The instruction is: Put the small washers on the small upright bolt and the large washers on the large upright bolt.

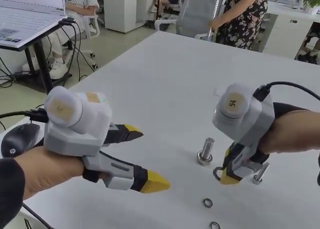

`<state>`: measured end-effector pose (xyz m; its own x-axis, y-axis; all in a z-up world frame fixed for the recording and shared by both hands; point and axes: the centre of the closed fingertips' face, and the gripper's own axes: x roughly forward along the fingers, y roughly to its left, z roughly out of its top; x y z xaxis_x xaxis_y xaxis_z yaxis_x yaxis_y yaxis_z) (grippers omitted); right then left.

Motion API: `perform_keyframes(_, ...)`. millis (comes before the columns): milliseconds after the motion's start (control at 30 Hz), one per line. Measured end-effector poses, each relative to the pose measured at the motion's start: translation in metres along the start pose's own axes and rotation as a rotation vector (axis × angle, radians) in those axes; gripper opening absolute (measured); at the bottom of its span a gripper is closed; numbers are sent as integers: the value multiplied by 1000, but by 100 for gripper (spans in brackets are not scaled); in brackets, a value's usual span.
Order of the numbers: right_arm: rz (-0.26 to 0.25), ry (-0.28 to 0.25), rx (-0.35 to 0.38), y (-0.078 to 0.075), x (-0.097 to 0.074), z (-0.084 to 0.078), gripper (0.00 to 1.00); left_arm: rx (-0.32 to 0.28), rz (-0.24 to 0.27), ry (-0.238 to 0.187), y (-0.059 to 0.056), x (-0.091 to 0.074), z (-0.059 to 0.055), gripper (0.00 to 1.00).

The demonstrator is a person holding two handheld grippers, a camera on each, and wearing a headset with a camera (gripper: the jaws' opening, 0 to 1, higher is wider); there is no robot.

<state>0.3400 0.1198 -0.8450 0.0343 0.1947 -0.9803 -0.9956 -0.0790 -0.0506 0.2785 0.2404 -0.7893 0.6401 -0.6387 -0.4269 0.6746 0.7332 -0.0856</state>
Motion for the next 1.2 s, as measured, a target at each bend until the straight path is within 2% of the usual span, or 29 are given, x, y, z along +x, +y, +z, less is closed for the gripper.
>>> perform_keyframes(233,-12,9,8,-10,-7,-7,23,-1,-4,6,0,2,-1,79)
perform_keyframes(433,-35,6,2,-17,-20,-5,23,-5,-8,8,2,4,-2,79)
perform_keyframes(833,-71,-18,-17,-31,-39,10,23,-8,-8,5,5,6,-1,79)
perform_keyframes(933,-69,-44,-22,-33,-43,20,23,-8,-9,3,5,7,0,79)
perform_keyframes(1200,-76,-59,-48,-38,-44,37,23,-8,-6,6,7,7,-1,79)
